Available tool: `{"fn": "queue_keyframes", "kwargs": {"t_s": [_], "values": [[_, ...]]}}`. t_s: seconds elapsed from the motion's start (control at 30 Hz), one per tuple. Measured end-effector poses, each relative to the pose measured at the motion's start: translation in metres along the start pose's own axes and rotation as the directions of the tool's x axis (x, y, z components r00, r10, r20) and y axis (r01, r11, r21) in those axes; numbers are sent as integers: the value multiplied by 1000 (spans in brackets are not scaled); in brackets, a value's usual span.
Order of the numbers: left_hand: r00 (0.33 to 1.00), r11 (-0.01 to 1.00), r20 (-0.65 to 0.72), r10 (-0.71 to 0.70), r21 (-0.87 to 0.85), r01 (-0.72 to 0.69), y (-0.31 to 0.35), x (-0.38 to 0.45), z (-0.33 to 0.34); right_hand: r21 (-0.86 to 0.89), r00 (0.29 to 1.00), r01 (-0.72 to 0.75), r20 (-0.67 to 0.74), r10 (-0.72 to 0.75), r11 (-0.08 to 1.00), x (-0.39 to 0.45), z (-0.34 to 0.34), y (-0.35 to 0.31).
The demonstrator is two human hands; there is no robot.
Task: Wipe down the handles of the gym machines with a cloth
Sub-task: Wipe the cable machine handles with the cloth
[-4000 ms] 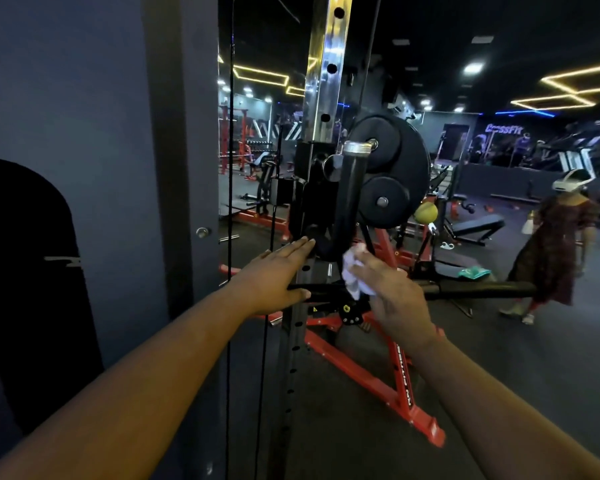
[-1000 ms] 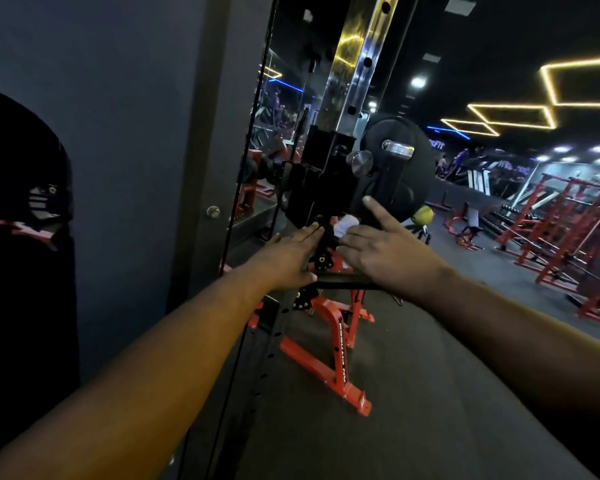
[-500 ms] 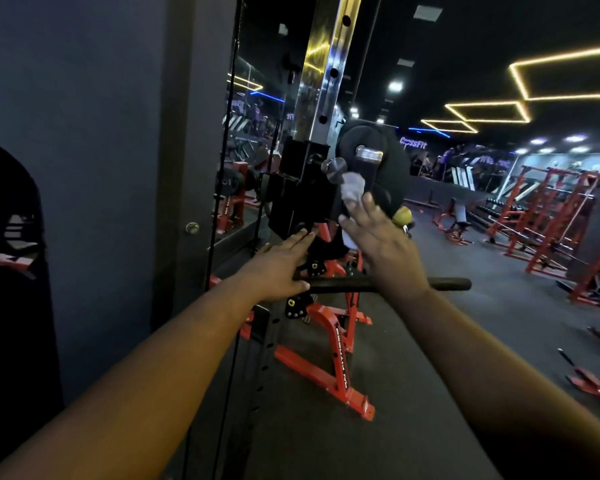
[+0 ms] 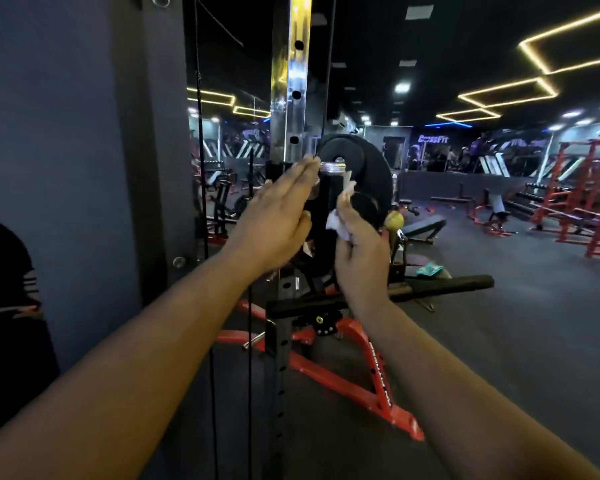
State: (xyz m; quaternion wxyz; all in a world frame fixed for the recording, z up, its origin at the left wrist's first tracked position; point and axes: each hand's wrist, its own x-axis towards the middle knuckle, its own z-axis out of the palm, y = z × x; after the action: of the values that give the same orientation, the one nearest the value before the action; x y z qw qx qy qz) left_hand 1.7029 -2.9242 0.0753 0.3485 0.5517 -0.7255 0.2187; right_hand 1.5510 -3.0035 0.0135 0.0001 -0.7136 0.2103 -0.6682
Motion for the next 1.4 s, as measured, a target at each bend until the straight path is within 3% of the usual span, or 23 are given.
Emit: {"fn": "queue_keyframes", "kwargs": {"t_s": [0.17, 0.3, 0.43, 0.57, 0.7, 0.77, 0.83, 0.87, 0.93, 1.0, 1.07, 1.17, 1.27, 1.4], "values": [[989, 986, 146, 7, 165, -32, 9, 30, -9, 81, 986, -35, 166, 21, 996, -45, -12, 29], [993, 987, 110, -53, 160, 35, 20, 33, -2, 168, 999, 43, 12, -46, 985, -11, -14, 26], [991, 988, 99, -92, 130, 79, 21, 34, -7, 210, 976, 165, 103, -190, 964, 10, 9, 29], [982, 978, 133, -138, 175, 114, 34, 29, -10, 142, 861, 440, 212, -462, 887, -18, 12, 64], [973, 968, 131, -191, 187, 165, 46, 27, -9, 238, 773, 522, 273, -572, 819, -45, -3, 87], [968, 965, 129, -216, 180, 191, 50, 28, -7, 303, 851, 401, 227, -474, 864, -45, -14, 90], [962, 957, 119, -247, 184, 223, 55, 28, -3, 391, 975, 141, 107, -197, 910, -30, -20, 83], [960, 950, 104, -259, 205, 235, 58, 28, -1, 466, 996, -12, 84, -31, 885, -18, -21, 76], [960, 928, 68, -273, 283, 243, 62, 26, 4, 604, 963, -262, 208, 169, 752, 2, -20, 61], [960, 901, 49, -275, 363, 240, 64, 23, 8, 656, 904, -407, 390, 176, 636, 3, -13, 55], [962, 882, 52, -268, 415, 223, 66, 17, 11, 645, 882, -435, 446, 153, 628, -12, -6, 59], [966, 882, 59, -253, 424, 205, 66, 12, 18, 564, 866, -409, 487, 111, 717, -36, 2, 77], [962, 878, 17, -274, 412, 243, 66, 7, 23, 379, 838, -264, 546, 17, 887, -36, 8, 93], [952, 850, 5, -305, 451, 270, 69, -7, 35, 278, 819, -177, 573, -15, 944, -8, 22, 104]]}}
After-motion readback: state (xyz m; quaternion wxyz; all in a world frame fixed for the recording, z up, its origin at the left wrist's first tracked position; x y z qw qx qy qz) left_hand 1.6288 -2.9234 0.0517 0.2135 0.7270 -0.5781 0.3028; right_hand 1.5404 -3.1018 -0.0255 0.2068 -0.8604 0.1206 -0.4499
